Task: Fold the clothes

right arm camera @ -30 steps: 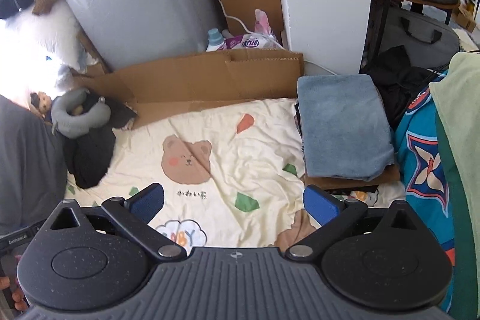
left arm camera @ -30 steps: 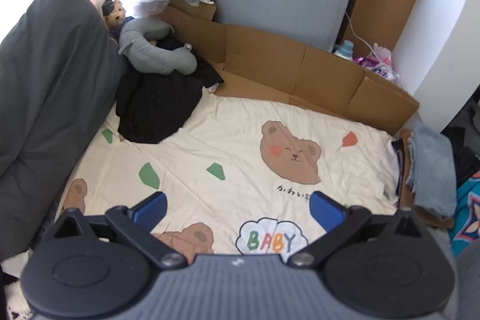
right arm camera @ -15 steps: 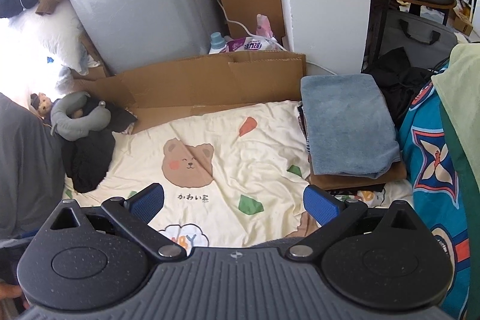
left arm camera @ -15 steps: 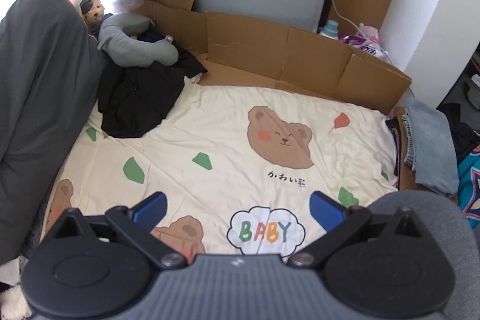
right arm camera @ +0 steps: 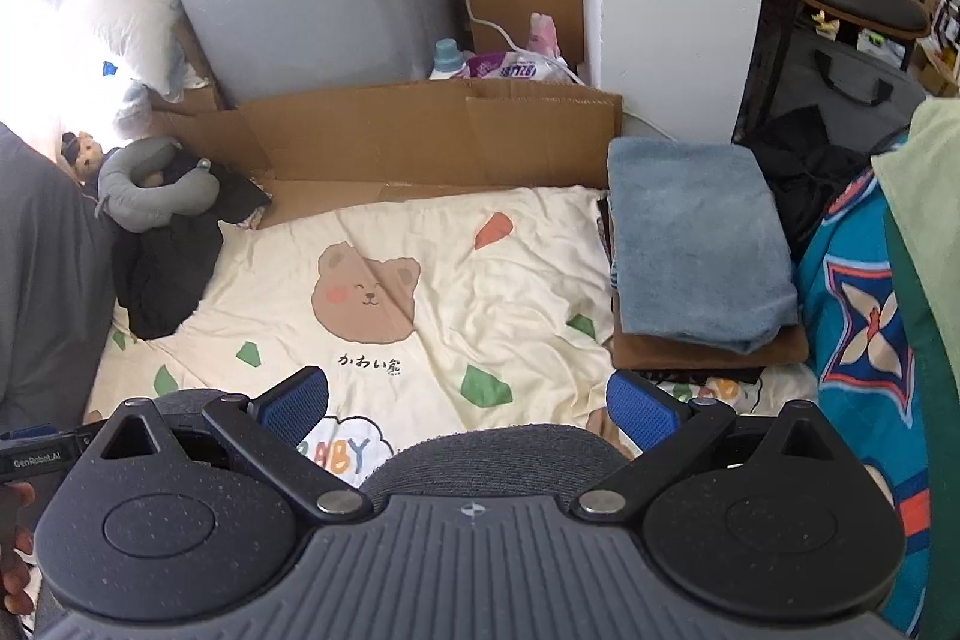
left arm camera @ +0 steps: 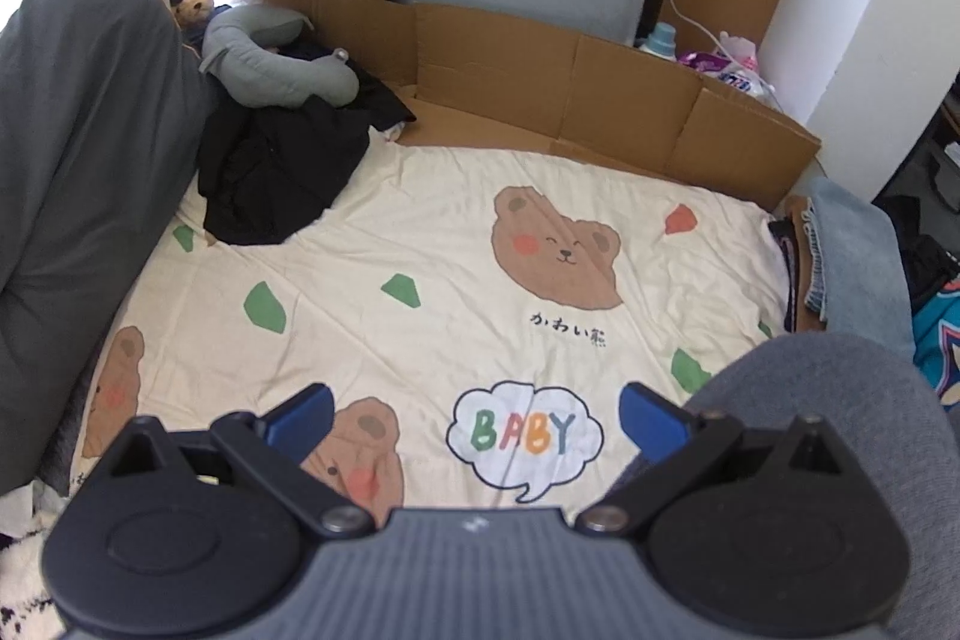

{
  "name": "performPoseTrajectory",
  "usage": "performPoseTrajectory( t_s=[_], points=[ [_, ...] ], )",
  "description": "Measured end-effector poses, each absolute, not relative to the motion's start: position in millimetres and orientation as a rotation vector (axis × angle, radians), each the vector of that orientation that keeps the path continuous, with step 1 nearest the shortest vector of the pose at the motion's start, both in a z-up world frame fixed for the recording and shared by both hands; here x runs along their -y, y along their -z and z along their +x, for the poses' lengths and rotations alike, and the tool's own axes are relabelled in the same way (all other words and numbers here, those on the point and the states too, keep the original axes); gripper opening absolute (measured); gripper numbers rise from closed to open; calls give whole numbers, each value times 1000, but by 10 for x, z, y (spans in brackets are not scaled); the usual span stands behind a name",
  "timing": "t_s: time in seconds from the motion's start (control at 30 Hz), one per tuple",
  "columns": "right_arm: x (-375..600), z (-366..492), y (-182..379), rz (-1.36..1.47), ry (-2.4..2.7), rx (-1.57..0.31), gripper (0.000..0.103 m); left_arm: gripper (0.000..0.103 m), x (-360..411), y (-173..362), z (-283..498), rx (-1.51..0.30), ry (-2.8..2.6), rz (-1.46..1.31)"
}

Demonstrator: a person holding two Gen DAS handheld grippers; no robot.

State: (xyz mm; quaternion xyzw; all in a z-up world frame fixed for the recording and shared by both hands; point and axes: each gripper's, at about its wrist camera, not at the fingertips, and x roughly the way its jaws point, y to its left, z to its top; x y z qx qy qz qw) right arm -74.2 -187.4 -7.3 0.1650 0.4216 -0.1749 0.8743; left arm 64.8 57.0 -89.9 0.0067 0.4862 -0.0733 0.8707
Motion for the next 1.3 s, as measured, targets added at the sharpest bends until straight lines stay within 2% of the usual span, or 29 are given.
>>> performPoseTrajectory(
  t_s=[0.7, 1.3],
  points=[
    [2049, -616, 177, 304, 325, -963, 102, 102, -193, 741, 669, -1051, 113, 13],
    [2010, -547, 266, 280, 236, -1035, 102, 102, -259, 814, 633, -1107, 23, 5]
  ],
)
